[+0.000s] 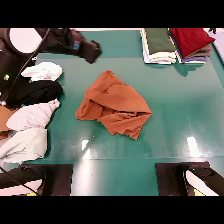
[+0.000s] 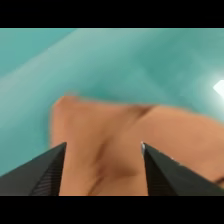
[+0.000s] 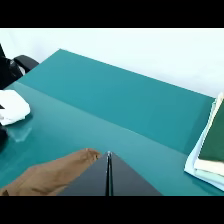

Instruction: Fold the shirts.

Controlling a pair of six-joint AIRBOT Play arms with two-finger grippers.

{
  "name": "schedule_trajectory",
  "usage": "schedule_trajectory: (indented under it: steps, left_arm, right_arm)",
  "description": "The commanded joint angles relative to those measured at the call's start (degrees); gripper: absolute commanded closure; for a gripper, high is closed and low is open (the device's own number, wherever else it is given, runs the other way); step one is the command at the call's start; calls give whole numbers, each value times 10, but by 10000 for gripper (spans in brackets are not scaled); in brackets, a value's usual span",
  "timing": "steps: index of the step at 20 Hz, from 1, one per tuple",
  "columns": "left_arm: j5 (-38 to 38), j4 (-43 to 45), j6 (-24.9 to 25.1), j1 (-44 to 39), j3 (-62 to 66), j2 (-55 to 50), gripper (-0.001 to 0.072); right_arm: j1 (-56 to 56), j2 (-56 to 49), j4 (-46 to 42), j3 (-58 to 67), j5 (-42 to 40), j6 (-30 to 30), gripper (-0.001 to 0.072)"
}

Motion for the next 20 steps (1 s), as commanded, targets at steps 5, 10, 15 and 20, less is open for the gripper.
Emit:
schedule_trajectory:
  steps: [5,10,15,20]
  left_arm:
    - [10,-115,-40,174,-207,-81,151]
    - [32,-172,-34,172,-229,-189,151]
    - [46,-231,-15,172,-229,-221,152]
    - [44,-266,-5,169,-223,-219,686]
  right_arm:
    - [0,0,2,-67,10,11,693]
    - [0,0,2,-117,8,11,693]
    - [0,0,2,-125,6,11,693]
    - [0,0,-4,-125,24,12,693]
